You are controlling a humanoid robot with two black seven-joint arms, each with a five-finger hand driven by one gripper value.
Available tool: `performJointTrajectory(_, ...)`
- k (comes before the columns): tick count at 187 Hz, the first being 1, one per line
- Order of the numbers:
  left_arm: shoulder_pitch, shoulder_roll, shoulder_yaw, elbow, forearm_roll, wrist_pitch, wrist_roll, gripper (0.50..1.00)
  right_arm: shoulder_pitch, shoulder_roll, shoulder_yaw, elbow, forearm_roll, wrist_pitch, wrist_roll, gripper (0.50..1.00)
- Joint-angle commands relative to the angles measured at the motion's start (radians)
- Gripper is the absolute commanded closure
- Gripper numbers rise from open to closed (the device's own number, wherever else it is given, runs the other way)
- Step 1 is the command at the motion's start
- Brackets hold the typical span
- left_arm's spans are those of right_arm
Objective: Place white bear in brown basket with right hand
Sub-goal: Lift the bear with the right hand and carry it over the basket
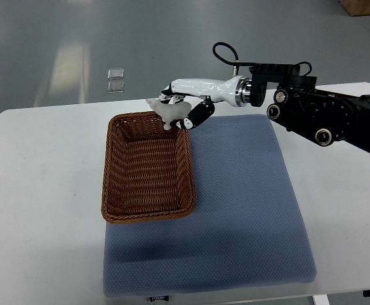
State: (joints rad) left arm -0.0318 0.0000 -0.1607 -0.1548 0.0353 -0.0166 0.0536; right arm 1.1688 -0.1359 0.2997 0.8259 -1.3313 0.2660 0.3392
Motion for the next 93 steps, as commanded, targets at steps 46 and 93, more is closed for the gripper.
performJointTrajectory(46,0.001,0.0,0.001,-0.009,0.002,-0.003,0.0,0.5,-0.049,0.136,-0.128,-0.063,-0.008,-0.074,-0.008,1.0)
performJointTrajectory(93,0.001,0.0,0.001,-0.008,0.0,-0.005,0.0,0.5,-0.09,0.136,-0.14,-0.065,-0.008,-0.085,-0.011,0.938)
